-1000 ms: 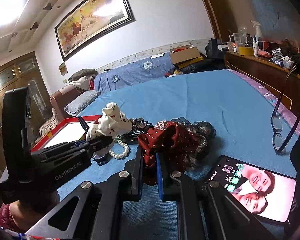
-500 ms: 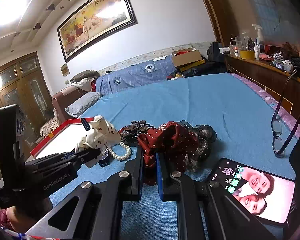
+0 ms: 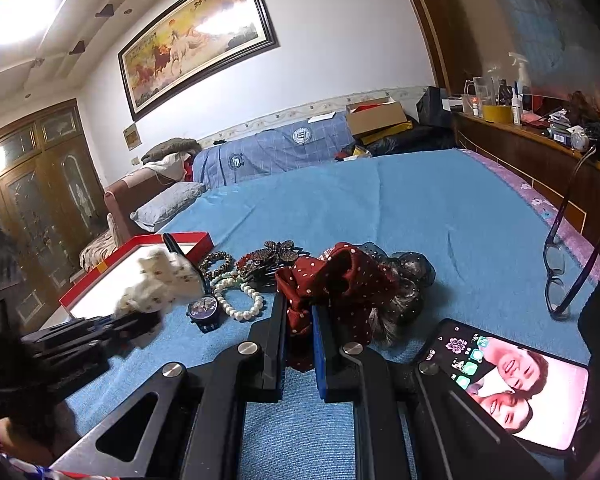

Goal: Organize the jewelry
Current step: 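Carry both held scrunchies over the white inside of the red box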

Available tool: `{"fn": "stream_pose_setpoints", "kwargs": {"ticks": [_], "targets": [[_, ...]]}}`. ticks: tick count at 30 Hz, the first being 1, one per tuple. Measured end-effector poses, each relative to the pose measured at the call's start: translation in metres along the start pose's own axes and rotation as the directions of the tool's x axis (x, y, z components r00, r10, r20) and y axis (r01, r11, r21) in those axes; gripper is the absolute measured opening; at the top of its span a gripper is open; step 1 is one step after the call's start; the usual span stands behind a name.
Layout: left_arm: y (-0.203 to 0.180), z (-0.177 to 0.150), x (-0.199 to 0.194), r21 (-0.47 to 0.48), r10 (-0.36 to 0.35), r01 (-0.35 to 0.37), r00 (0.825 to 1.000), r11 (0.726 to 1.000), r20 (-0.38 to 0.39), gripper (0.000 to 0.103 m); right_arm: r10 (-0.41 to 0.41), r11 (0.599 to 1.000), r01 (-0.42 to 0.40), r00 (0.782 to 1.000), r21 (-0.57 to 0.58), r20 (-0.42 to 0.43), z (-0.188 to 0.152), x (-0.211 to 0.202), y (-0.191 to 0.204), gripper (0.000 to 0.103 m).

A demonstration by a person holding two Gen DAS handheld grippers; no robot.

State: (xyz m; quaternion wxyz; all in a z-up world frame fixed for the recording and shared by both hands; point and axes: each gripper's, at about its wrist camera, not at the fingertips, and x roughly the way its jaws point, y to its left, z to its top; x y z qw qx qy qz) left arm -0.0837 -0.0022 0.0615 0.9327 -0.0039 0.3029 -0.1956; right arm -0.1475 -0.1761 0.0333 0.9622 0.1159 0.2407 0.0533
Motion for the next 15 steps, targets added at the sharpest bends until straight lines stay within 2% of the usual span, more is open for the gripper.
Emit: {"fn": "stream_pose_setpoints", "kwargs": {"ticks": [2,6,11,15], "targets": [[0.014,-0.001,-0.013,-0.015,0.024,-0.024,1.0,1.0,0.0,0.012,0.005,1.0,-0.005,1.0,0.009,-0.019,0.001,0.003,0.0,0.012],[0.047,-0.001,-0.036,-0.054,0.079,-0.079,0.997,0.995,0.002,0.012,0.091,0.995,-0.087,0.993,0.058,-0.069,0.002,0.004,0.012,0.012],[0.083,0.001,-0.054,-0.098,0.122,-0.121,0.992,0.988,0.007,0.013,0.173,0.983,-0.175,0.984,-0.048,-0.054,0.019,-0.008,0.071,0.012],[0.11,0.004,-0.064,-0.124,0.16,-0.157,0.987,0.98,0.014,0.013,0.229,0.96,-0.238,0.97,-0.146,-0.075,0.029,-0.005,0.118,0.012]]}}
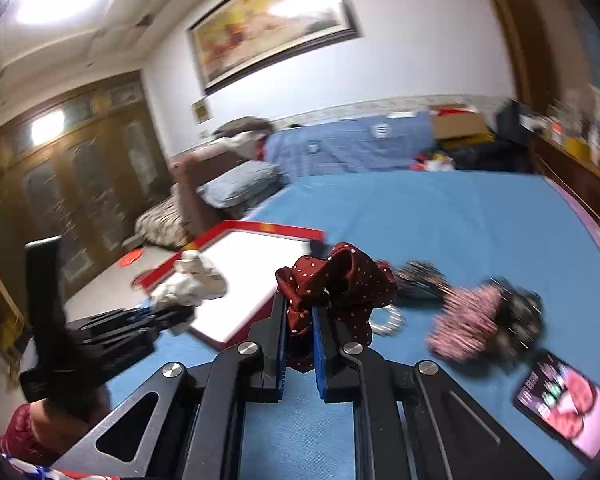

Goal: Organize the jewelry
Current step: 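Carry both held scrunchies over the white inside of the red box, then open both tools to drop the scrunchies into the red box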

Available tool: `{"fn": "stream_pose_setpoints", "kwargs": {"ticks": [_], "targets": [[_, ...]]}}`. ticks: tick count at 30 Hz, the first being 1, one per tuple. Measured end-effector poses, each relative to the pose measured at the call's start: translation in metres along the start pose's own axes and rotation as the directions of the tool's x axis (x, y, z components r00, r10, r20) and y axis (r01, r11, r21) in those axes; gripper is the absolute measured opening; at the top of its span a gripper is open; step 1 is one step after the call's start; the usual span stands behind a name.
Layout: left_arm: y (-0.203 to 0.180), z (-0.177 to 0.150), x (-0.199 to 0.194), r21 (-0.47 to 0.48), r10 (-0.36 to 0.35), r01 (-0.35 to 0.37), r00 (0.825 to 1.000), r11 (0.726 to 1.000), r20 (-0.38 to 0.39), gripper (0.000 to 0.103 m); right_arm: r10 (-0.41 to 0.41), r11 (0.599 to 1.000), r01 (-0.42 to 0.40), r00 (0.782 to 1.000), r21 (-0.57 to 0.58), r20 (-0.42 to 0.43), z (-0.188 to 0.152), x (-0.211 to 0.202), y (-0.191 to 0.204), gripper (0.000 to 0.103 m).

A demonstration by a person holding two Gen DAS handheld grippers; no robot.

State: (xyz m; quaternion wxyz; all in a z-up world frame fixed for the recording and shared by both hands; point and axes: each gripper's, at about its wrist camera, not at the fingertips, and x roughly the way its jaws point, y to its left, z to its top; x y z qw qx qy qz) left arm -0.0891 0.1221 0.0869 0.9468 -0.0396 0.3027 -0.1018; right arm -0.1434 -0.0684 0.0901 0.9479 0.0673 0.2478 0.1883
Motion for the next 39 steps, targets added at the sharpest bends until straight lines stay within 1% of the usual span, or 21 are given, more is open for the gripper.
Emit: {"fn": "stream_pose_setpoints", "kwargs": {"ticks": [2,6,9,14,18,20,22,26,30,33,35,37,39], "targets": [[0.011,0.004,-0.002,-0.011,0.015,-0.015,1.0,1.0,0.006,0.013,0.027,0.999,-0.028,1.0,-0.046,-0.013,0.007,0.012,0.02,0.012],[0.036,0.013,-0.003,-0.036,0.041,-0.041,0.999,0.999,0.002,0.013,0.08,0.994,-0.084,0.995,-0.067,-0.063,0.014,0.037,0.042,0.012],[0.05,0.02,0.003,-0.046,0.05,-0.051,0.999,0.998,-0.012,0.013,0.095,0.991,-0.103,0.991,-0.082,-0.093,0.02,0.057,0.052,0.012],[0.075,0.036,0.018,-0.06,0.042,-0.045,0.998,0.997,-0.049,0.013,0.112,0.989,-0.126,0.979,-0.074,-0.169,0.032,0.095,0.062,0.012],[0.092,0.05,0.042,-0.076,0.025,-0.033,0.994,0.997,-0.11,0.013,0.105,0.989,-0.126,0.969,-0.081,-0.224,0.038,0.129,0.073,0.012],[0.097,0.054,0.053,-0.056,0.048,-0.056,0.991,0.997,-0.127,0.013,0.106,0.991,-0.124,0.963,-0.058,-0.249,0.041,0.151,0.073,0.012],[0.103,0.058,0.064,-0.068,0.045,-0.056,0.989,0.996,-0.144,0.013,0.119,0.992,-0.128,0.955,-0.014,-0.27,0.045,0.17,0.07,0.012],[0.119,0.067,0.087,-0.117,0.018,-0.041,0.981,0.992,-0.196,0.013,0.1,0.994,-0.108,0.95,-0.011,-0.295,0.052,0.197,0.073,0.012],[0.128,0.082,0.102,-0.1,0.03,-0.055,0.972,0.994,-0.233,0.013,0.09,0.996,-0.092,0.946,0.01,-0.313,0.065,0.222,0.074,0.013],[0.135,0.098,0.115,-0.082,0.058,-0.08,0.968,0.993,-0.244,0.013,0.087,0.996,-0.08,0.943,0.035,-0.322,0.079,0.245,0.073,0.013],[0.14,0.106,0.124,-0.093,0.053,-0.079,0.966,0.992,-0.254,0.013,0.081,0.997,-0.07,0.94,0.045,-0.331,0.086,0.259,0.072,0.013],[0.146,0.114,0.138,-0.111,0.027,-0.061,0.959,0.992,-0.282,0.013,0.071,0.997,-0.055,0.935,0.057,-0.346,0.093,0.276,0.07,0.013],[0.15,0.118,0.153,-0.12,0.028,-0.067,0.953,0.991,-0.302,0.013,0.053,0.997,-0.031,0.93,0.067,-0.365,0.095,0.296,0.066,0.013]]}}
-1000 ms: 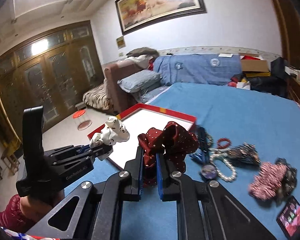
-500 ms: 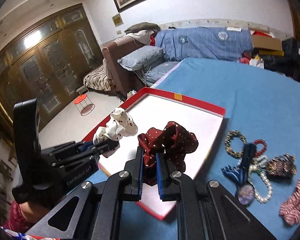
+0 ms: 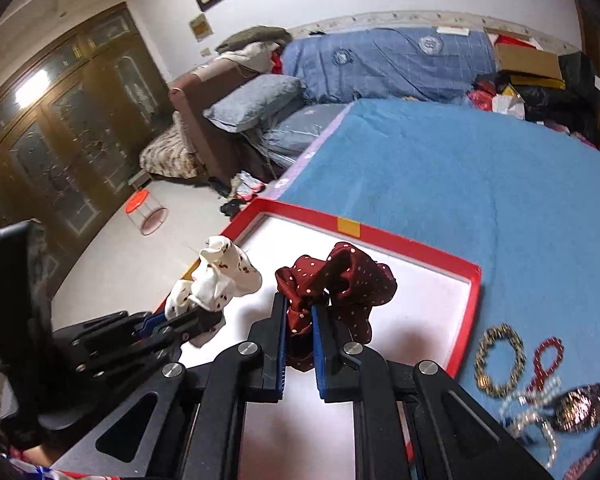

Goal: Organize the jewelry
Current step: 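Open both tools to drop the scrunchies into the red box, then move both open tools back toward the watch and plaid scrunchie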

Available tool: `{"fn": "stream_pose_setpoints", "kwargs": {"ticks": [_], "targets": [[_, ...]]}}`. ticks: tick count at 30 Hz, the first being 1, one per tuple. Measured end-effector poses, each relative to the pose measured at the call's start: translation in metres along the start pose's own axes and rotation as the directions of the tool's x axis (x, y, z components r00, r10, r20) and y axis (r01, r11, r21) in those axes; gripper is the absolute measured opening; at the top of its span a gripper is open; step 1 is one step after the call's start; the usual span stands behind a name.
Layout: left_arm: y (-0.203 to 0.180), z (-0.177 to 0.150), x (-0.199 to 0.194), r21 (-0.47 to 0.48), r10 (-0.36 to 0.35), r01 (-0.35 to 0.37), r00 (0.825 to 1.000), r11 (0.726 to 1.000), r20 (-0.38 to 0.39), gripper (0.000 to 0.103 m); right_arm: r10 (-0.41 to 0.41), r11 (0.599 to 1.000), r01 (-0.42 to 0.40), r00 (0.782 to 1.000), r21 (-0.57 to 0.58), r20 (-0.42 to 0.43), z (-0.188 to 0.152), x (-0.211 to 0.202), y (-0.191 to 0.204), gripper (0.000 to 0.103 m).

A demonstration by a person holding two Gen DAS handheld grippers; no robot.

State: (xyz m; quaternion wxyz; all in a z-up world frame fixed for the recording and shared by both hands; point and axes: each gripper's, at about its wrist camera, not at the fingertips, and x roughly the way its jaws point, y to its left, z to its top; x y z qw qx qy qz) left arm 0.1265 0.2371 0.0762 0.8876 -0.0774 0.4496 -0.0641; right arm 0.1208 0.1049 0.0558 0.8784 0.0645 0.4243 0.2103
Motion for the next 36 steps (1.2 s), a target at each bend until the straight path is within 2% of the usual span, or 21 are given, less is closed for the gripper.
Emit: {"fn": "stream_pose_setpoints", "kwargs": {"ticks": [7,8,9,10,11,12,13,15,18,19,22,25,28,30,34,36], "targets": [[0.003,0.005,0.03,-0.004,0.015,-0.015,0.999,1.0,-0.043,0.016,-0.053,0.996,0.056,0.997,0.067,-0.047,0.01,0.039,-0.026,0.014],[0.002,0.004,0.032,0.004,0.024,-0.024,0.999,1.0,-0.042,0.023,-0.056,0.996,0.06,0.997,0.073,-0.056,0.01,0.042,-0.029,0.015],[0.002,0.003,0.032,0.013,0.031,-0.031,0.999,0.999,-0.035,0.036,-0.064,0.995,0.068,0.996,0.075,-0.059,0.009,0.043,-0.031,0.019],[0.001,0.002,0.032,0.03,0.046,-0.045,0.999,0.999,-0.018,0.043,-0.076,0.994,0.08,0.996,0.076,-0.057,0.01,0.044,-0.032,0.034],[-0.001,0.002,0.03,0.052,0.063,-0.063,0.998,0.997,0.002,0.059,-0.084,0.993,0.089,0.995,0.08,-0.056,0.01,0.044,-0.034,0.044],[-0.004,0.001,0.028,0.076,0.097,-0.099,0.995,0.992,0.024,0.072,-0.083,0.993,0.087,0.995,0.083,-0.048,0.01,0.042,-0.035,0.064],[-0.006,0.0,0.025,0.089,0.112,-0.115,0.993,0.989,0.039,0.075,-0.083,0.993,0.086,0.996,0.081,-0.033,0.01,0.039,-0.035,0.075],[-0.009,-0.003,0.019,0.116,0.11,-0.117,0.992,0.986,0.065,0.076,-0.094,0.993,0.093,0.995,0.073,0.021,0.009,0.026,-0.035,0.078],[-0.009,-0.012,0.014,0.139,0.111,-0.121,0.991,0.983,0.073,0.076,-0.089,0.992,0.085,0.995,0.091,0.049,0.008,0.012,-0.036,0.081],[-0.009,-0.015,0.014,0.144,0.123,-0.133,0.989,0.981,0.08,0.076,-0.075,0.993,0.069,0.995,0.096,0.061,0.005,0.006,-0.036,0.085],[-0.012,-0.027,0.018,0.172,0.166,-0.181,0.982,0.968,0.095,0.076,-0.063,0.995,0.057,0.995,0.079,0.077,-0.004,-0.003,-0.03,0.087],[-0.014,-0.036,0.022,0.178,0.186,-0.2,0.978,0.963,0.094,0.076,-0.059,0.995,0.054,0.996,0.08,0.065,-0.019,-0.001,-0.026,0.087],[-0.02,-0.042,0.018,0.197,0.227,-0.25,0.965,0.948,0.131,0.076,-0.126,0.992,0.123,0.991,0.041,0.054,-0.034,0.006,-0.018,0.087],[-0.023,-0.049,0.017,0.21,0.236,-0.257,0.965,0.943,0.118,0.076,-0.166,0.986,0.166,0.986,0.012,0.035,-0.044,0.011,-0.016,0.087],[-0.028,-0.07,0.011,0.232,0.235,-0.252,0.967,0.94,0.098,0.076,-0.147,0.989,0.147,0.989,0.006,0.008,-0.061,0.006,-0.017,0.087],[-0.029,-0.084,0.002,0.225,0.21,-0.225,0.974,0.948,0.086,0.076,-0.122,0.992,0.122,0.993,0.016,-0.001,-0.073,-0.002,-0.019,0.087]]}}
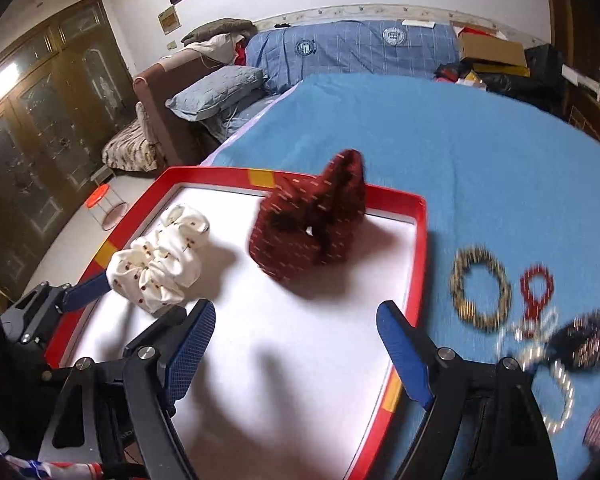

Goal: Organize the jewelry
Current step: 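Move both open tools back toward the watch and plaid scrunchie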

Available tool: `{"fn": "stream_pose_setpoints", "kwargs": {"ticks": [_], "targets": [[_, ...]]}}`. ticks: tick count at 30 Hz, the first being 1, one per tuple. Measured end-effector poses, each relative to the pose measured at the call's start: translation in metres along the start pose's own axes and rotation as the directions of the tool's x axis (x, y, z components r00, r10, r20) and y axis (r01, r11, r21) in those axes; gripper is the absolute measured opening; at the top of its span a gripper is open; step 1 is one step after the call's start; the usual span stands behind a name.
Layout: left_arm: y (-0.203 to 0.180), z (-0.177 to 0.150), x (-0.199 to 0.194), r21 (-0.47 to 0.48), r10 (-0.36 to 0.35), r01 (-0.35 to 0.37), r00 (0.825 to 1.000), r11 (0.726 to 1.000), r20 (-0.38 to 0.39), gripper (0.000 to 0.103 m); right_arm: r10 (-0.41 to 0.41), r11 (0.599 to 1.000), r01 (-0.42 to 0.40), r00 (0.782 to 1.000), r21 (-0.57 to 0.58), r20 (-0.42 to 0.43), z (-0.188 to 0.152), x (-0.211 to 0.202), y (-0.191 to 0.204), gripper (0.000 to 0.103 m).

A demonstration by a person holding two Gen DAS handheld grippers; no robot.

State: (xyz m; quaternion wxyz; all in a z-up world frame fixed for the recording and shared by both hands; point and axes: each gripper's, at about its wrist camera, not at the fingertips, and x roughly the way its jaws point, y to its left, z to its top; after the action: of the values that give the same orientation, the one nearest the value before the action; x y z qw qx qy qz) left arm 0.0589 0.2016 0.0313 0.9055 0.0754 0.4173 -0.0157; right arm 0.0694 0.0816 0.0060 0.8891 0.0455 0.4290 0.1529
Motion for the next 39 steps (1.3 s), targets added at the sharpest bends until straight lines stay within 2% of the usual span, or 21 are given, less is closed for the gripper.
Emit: {"fn": "stream_pose_setpoints", "kwargs": {"ticks": [6,9,13,18,21,23,26,28,30,33,36,39], "targets": [[-0.007,-0.029,-0.043,-0.037,-0.042,0.044,0.997,0.998,0.063,0.075,0.095,0.995,-0.096,0.995,0.029,0.018,-0.033,-0.033,-0.013,0.087],[-0.009,-0.031,-0.069,-0.075,-0.055,0.063,0.993,0.995,0.109,0.075,0.129,0.99,-0.132,0.99,0.046,0.062,-0.045,-0.06,-0.023,0.087],[-0.028,-0.034,-0.105,-0.072,-0.075,0.089,0.981,0.993,0.178,0.076,0.126,0.989,-0.136,0.981,0.054,0.15,-0.061,-0.109,-0.048,0.087],[-0.079,-0.044,-0.131,-0.02,-0.171,0.179,0.965,0.984,0.197,0.079,0.038,0.992,-0.066,0.965,0.103,0.259,-0.083,-0.163,-0.092,0.087],[-0.114,-0.048,-0.134,0.002,-0.229,0.234,0.954,0.972,0.194,0.079,-0.046,0.989,-0.002,0.945,0.146,0.325,-0.098,-0.193,-0.127,0.087],[-0.142,-0.055,-0.13,0.025,-0.254,0.253,0.952,0.967,0.169,0.079,-0.097,0.985,0.038,0.932,0.171,0.351,-0.11,-0.208,-0.147,0.086],[-0.173,-0.063,-0.122,0.063,-0.286,0.28,0.949,0.958,0.131,0.079,-0.162,0.977,0.097,0.918,0.191,0.363,-0.124,-0.221,-0.172,0.077],[-0.188,-0.067,-0.116,0.085,-0.291,0.282,0.95,0.956,0.111,0.079,-0.17,0.972,0.1,0.923,0.212,0.345,-0.129,-0.22,-0.189,0.065],[-0.2,-0.065,-0.108,0.093,-0.296,0.288,0.951,0.953,0.092,0.079,-0.157,0.969,0.082,0.935,0.235,0.318,-0.129,-0.216,-0.203,0.058],[-0.209,-0.059,-0.105,0.089,-0.303,0.295,0.95,0.951,0.083,0.079,-0.13,0.966,0.061,0.954,0.25,0.271,-0.123,-0.206,-0.214,0.056],[-0.215,-0.049,-0.1,0.082,-0.286,0.28,0.955,0.957,0.079,0.079,-0.145,0.971,0.088,0.956,0.223,0.255,-0.112,-0.206,-0.213,0.056],[-0.215,-0.031,-0.095,0.058,-0.297,0.293,0.953,0.954,0.064,0.079,-0.1,0.971,0.039,0.962,0.234,0.254,-0.094,-0.208,-0.22,0.056]]}}
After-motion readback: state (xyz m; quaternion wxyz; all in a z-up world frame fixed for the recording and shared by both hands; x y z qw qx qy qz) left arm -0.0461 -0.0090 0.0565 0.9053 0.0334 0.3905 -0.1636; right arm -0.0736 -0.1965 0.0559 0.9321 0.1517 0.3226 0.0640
